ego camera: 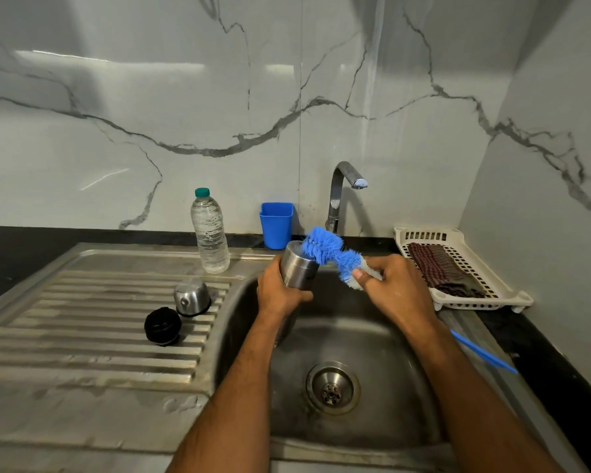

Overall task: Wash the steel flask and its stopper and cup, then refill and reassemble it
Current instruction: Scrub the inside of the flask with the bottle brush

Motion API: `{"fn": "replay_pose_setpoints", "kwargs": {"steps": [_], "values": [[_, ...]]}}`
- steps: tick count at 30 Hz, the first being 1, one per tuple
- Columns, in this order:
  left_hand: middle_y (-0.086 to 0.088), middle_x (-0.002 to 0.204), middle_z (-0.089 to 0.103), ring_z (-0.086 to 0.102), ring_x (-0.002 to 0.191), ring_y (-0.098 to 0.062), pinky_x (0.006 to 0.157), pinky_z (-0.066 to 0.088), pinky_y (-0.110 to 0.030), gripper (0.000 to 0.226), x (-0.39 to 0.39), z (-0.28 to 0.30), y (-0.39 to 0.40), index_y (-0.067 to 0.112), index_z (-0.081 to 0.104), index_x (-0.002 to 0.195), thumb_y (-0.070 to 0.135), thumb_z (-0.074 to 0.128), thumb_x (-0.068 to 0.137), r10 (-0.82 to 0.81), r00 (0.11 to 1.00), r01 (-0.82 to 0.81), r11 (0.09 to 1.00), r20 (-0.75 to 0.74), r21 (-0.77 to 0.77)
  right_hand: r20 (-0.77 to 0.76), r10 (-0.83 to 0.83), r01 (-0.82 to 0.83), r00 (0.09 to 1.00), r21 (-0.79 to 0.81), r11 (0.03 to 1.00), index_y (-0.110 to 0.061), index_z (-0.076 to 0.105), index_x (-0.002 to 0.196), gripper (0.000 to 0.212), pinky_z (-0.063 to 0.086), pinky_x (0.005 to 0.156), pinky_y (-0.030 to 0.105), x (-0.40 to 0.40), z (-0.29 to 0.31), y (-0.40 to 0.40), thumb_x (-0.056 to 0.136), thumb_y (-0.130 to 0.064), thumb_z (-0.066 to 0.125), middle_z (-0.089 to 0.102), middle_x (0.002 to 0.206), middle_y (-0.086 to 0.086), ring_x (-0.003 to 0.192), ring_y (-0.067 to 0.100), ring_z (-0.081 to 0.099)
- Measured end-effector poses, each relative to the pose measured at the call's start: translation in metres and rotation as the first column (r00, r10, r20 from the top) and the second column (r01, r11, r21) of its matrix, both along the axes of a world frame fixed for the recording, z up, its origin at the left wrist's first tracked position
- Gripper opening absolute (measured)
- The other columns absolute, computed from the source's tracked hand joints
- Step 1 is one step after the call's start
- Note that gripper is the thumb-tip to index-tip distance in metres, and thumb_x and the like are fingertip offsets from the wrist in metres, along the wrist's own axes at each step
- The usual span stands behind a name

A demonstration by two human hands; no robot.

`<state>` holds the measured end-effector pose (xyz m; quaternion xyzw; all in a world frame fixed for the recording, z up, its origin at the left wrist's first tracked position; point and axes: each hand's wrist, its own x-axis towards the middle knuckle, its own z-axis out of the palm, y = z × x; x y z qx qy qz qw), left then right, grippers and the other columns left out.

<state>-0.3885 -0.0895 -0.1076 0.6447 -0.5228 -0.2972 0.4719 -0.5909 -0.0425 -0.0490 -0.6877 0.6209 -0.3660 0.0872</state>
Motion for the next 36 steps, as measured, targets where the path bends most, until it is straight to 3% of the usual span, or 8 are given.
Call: {"fn": "replay_pose_setpoints", "kwargs": {"steps": [6, 11, 16, 21, 24, 28, 36], "values": [[-0.006, 0.138, 0.057, 0.054, 0.128, -0.026, 0.106, 0.049, -0.05, 0.099, -0.013, -0.003, 0.002, 0.017, 0.047, 0.144, 0.005, 0.094, 0.058, -0.067, 0.997, 0.066, 0.997, 0.029, 0.038, 0.002, -0.016, 0.016, 1.0, -0.028, 0.999, -0.026, 0.075, 0.116, 0.028, 0.051, 0.068, 0.03, 0.012, 0.0, -0.008, 0.094, -0.039, 0.065, 0.077, 0.092, -0.004, 0.08, 0.015, 0.066], [-0.005, 0.137, 0.059, 0.056, 0.126, -0.026, 0.104, 0.051, -0.05, 0.1, -0.01, -0.004, -0.001, 0.018, 0.048, 0.143, 0.006, 0.095, 0.056, -0.054, 0.998, 0.053, 0.998, 0.036, 0.024, -0.021, 0.028, -0.029, 0.999, -0.03, 0.999, -0.028, 0.076, 0.114, 0.025, 0.033, 0.053, 0.019, 0.018, -0.001, 0.0, 0.094, -0.04, 0.065, 0.073, 0.086, -0.007, 0.07, 0.006, 0.057], [-0.005, 0.134, 0.059, 0.056, 0.124, -0.026, 0.103, 0.051, -0.052, 0.098, -0.001, -0.001, -0.002, 0.02, 0.049, 0.141, 0.006, 0.095, 0.055, 0.0, 1.0, 0.0, 1.0, 0.015, 0.01, 0.019, 0.015, -0.015, 1.0, -0.007, 1.0, -0.025, 0.077, 0.09, 0.018, 0.045, 0.058, 0.028, 0.003, -0.006, 0.0, 0.092, -0.039, 0.067, 0.069, 0.071, -0.009, 0.069, 0.011, 0.064], [-0.005, 0.137, 0.057, 0.054, 0.127, -0.025, 0.105, 0.05, -0.05, 0.098, -0.008, -0.002, 0.003, 0.019, 0.047, 0.143, 0.004, 0.094, 0.057, -0.038, 0.999, 0.038, 0.999, 0.011, 0.023, 0.027, -0.037, 0.036, 0.999, 0.013, 0.999, -0.027, 0.077, 0.108, 0.024, 0.052, 0.07, 0.032, 0.004, -0.006, -0.01, 0.093, -0.04, 0.066, 0.075, 0.086, -0.005, 0.078, 0.014, 0.066], [-0.006, 0.136, 0.058, 0.055, 0.126, -0.025, 0.105, 0.051, -0.05, 0.095, -0.013, -0.003, 0.004, 0.018, 0.049, 0.141, 0.003, 0.093, 0.059, -0.059, 0.998, 0.058, 0.998, 0.012, 0.024, 0.019, -0.017, 0.017, 1.0, -0.01, 1.0, -0.026, 0.076, 0.115, 0.027, 0.051, 0.069, 0.031, 0.012, -0.002, -0.009, 0.093, -0.039, 0.065, 0.077, 0.092, -0.001, 0.083, 0.018, 0.068], [-0.006, 0.136, 0.06, 0.056, 0.126, -0.026, 0.106, 0.05, -0.051, 0.095, -0.01, -0.003, 0.001, 0.017, 0.05, 0.141, 0.003, 0.094, 0.057, -0.047, 0.999, 0.046, 0.999, 0.016, 0.021, -0.028, 0.037, -0.037, 0.999, -0.02, 0.999, -0.028, 0.076, 0.113, 0.024, 0.037, 0.058, 0.025, 0.02, 0.001, -0.001, 0.094, -0.039, 0.066, 0.075, 0.089, -0.003, 0.075, 0.013, 0.06], [-0.005, 0.133, 0.059, 0.056, 0.124, -0.026, 0.103, 0.052, -0.049, 0.095, 0.001, 0.001, 0.003, 0.018, 0.051, 0.139, 0.005, 0.095, 0.056, 0.012, 0.999, -0.012, 1.0, -0.032, 0.016, 0.009, 0.023, -0.023, 1.0, 0.01, 1.0, -0.027, 0.079, 0.099, 0.02, 0.057, 0.072, 0.037, 0.002, -0.001, -0.001, 0.09, -0.04, 0.067, 0.075, 0.081, -0.007, 0.075, 0.013, 0.067]]}}
